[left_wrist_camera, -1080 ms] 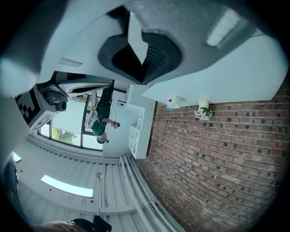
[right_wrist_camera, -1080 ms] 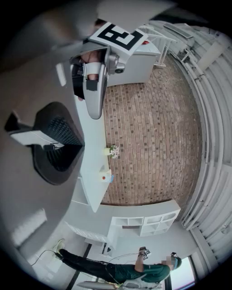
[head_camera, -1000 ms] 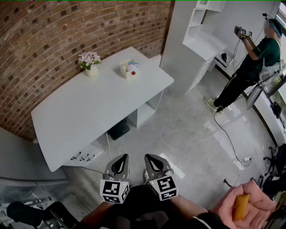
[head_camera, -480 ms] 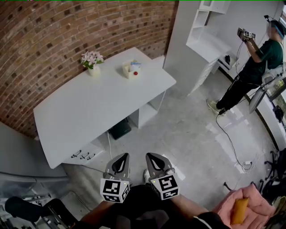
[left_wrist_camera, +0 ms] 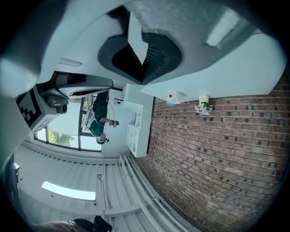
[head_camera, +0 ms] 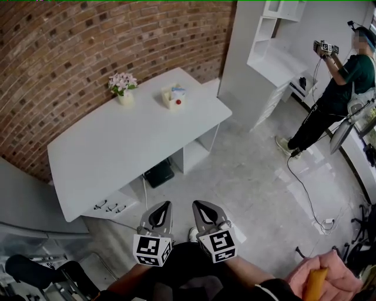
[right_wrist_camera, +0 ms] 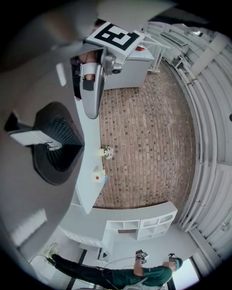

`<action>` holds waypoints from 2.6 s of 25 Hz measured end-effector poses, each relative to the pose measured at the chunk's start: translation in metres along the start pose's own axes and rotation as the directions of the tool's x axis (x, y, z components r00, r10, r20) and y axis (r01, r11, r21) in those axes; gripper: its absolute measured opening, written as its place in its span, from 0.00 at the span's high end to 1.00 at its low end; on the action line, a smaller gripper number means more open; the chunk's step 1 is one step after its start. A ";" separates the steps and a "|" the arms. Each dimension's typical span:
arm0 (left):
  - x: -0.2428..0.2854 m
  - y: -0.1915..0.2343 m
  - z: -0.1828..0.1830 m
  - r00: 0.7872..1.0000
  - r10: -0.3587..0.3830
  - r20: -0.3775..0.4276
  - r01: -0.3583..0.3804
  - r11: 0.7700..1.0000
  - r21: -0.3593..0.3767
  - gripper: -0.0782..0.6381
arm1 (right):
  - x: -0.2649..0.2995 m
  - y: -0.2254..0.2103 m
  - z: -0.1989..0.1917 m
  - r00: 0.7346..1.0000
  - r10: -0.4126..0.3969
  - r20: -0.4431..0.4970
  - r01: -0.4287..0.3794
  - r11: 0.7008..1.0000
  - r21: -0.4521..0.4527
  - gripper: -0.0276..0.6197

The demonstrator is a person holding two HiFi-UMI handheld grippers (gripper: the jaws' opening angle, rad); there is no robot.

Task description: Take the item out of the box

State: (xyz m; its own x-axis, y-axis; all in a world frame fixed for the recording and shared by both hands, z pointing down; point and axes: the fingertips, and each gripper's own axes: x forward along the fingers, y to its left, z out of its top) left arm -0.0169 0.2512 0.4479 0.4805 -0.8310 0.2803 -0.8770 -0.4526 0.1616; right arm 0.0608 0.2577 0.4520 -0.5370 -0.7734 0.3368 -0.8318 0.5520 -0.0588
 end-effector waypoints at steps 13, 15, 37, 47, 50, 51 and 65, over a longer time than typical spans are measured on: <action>0.026 -0.029 0.001 0.999 0.040 0.009 -0.040 0.999 0.002 0.88 | -0.009 -0.038 -0.002 0.999 0.041 0.012 -0.041 0.999 -0.005 0.96; 0.029 -0.031 0.000 0.999 0.045 0.005 -0.045 0.999 0.000 0.88 | -0.009 -0.042 -0.003 0.999 0.044 0.010 -0.044 0.999 0.006 0.96; 0.149 0.050 0.014 0.999 0.001 -0.054 -0.003 0.999 -0.036 0.88 | 0.114 -0.101 0.012 0.998 0.023 -0.057 -0.021 0.999 0.040 0.96; 0.215 0.106 0.048 0.998 -0.028 -0.049 0.027 0.999 -0.029 0.88 | 0.193 -0.130 0.043 0.997 0.016 -0.071 -0.013 0.999 0.036 0.96; 0.229 0.119 0.062 0.999 -0.044 -0.026 0.043 0.999 -0.024 0.88 | 0.211 -0.136 0.058 0.998 0.004 -0.063 -0.003 1.000 0.019 0.95; 0.233 0.124 0.066 0.999 -0.047 -0.020 0.047 0.999 -0.024 0.88 | 0.217 -0.136 0.062 0.998 0.001 -0.062 -0.001 1.000 0.013 0.96; 0.240 0.181 0.087 0.999 0.015 0.037 -0.013 0.998 -0.061 0.88 | 0.270 -0.134 0.096 0.998 -0.001 -0.058 -0.003 0.998 -0.065 0.95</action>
State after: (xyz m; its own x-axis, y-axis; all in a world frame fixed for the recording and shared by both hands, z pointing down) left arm -0.0612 -0.0579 0.4620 0.4665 -0.8492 0.2475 -0.8810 -0.4213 0.2151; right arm 0.0135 -0.0549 0.4608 -0.5273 -0.7545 0.3909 -0.8194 0.5732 0.0011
